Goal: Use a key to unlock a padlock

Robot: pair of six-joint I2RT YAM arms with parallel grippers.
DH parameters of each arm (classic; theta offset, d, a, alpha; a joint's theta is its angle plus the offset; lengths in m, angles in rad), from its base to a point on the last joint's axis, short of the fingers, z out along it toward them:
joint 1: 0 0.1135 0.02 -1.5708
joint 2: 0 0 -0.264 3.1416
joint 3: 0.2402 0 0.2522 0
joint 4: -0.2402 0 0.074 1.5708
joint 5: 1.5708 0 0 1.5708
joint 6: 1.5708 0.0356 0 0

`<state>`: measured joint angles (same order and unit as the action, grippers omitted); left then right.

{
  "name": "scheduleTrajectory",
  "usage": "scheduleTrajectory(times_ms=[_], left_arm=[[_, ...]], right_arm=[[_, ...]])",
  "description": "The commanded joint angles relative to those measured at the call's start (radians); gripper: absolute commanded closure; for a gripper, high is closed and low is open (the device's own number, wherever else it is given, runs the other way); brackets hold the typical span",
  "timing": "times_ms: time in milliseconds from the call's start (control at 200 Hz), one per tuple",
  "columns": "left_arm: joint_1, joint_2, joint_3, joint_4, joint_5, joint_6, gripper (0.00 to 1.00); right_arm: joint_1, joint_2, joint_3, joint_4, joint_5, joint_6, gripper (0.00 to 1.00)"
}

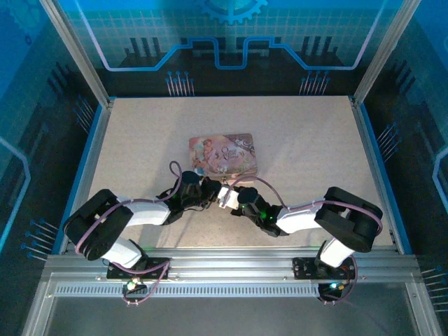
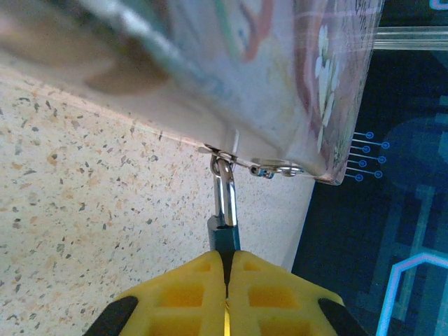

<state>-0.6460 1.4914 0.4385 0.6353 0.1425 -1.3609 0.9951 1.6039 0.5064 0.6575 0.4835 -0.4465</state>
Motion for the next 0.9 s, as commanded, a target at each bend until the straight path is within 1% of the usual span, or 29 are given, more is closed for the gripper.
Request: scheduleTrajectory(times_ms=[0,25,205,475,650,715,895], left_arm=[[-0.020,-0.004,0.002,-0.091,0.086,-0.026,0.92],[-0.020,-0.003,0.003,-0.092,0.086,-0.026,0.92],[-0.023,-0.003,0.004,-0.094,0.084,-0.026,0.92],[-0.031,0.012,0.006,-0.087,0.080,-0.027,0.92],[-0.034,0.021,0.007,-0.078,0.079,-0.033,0.92],[-0.035,0.021,0.006,-0.077,0.078,-0.032,0.92],[-0.035,0.022,0.006,-0.080,0.074,-0.034,0.92]], right_arm=[[0.005,0.019,0.029,0.043,0.007,0.023,0.98],[0.005,0.018,0.029,0.042,0.007,0.025,1.00],[0.005,0.010,0.028,0.041,0.007,0.072,1.00],[0.008,-0.010,0.024,0.029,0.004,0.237,1.00],[0.036,0.000,0.015,0.064,0.033,0.180,1.00],[0.044,0.003,0.012,0.070,0.049,0.160,0.96],[0.063,0.011,-0.010,0.125,0.107,0.143,0.92]])
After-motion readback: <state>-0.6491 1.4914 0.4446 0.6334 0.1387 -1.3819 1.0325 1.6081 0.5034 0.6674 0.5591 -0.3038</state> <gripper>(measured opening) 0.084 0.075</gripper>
